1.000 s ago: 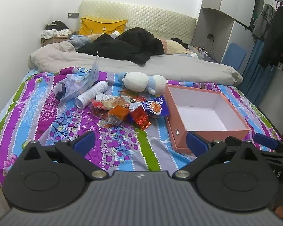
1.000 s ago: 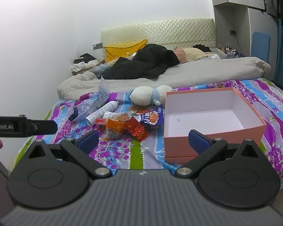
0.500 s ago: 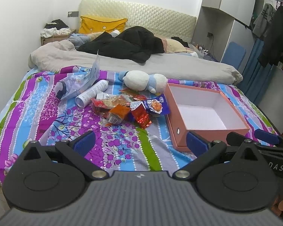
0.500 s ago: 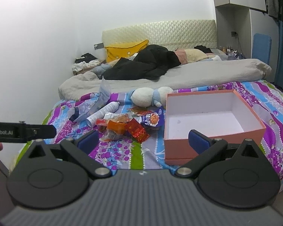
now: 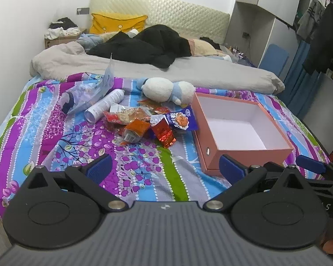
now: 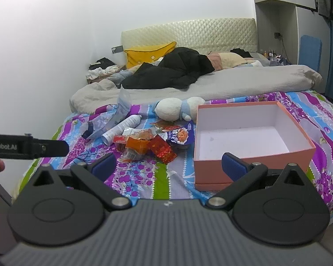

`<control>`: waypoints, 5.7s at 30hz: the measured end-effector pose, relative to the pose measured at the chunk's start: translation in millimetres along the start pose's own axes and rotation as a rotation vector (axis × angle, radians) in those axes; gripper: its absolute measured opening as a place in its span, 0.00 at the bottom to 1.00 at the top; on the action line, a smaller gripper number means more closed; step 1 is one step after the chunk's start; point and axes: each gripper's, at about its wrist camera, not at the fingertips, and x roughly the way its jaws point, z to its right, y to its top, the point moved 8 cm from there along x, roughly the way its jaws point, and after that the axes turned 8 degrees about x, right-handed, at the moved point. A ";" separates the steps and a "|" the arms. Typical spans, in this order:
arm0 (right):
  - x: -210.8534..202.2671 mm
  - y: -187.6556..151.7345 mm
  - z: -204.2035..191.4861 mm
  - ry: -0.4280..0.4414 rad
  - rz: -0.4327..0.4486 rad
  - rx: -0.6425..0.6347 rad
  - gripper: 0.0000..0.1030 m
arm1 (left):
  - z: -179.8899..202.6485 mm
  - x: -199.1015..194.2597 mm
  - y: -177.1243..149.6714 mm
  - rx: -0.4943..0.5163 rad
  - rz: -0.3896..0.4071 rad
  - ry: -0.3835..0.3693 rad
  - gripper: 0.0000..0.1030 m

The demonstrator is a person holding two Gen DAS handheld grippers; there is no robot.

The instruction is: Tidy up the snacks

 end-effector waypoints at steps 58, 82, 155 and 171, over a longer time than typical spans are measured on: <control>141.7 -31.2 -11.1 -0.027 -0.143 -0.093 0.99 | -61.3 178.1 -16.6 -0.007 -0.153 -0.011 1.00; 307.9 -48.9 -25.3 -0.009 -0.227 -0.257 0.94 | -126.3 347.8 -14.5 -0.062 -0.222 -0.096 0.93; 326.9 -110.5 -13.8 -0.003 -0.351 -0.246 0.62 | -106.1 256.4 -61.7 -0.227 -0.230 -0.037 0.52; 250.4 -66.9 -31.0 -0.001 -0.251 -0.186 0.52 | -93.8 213.6 -39.8 -0.236 -0.147 -0.062 0.52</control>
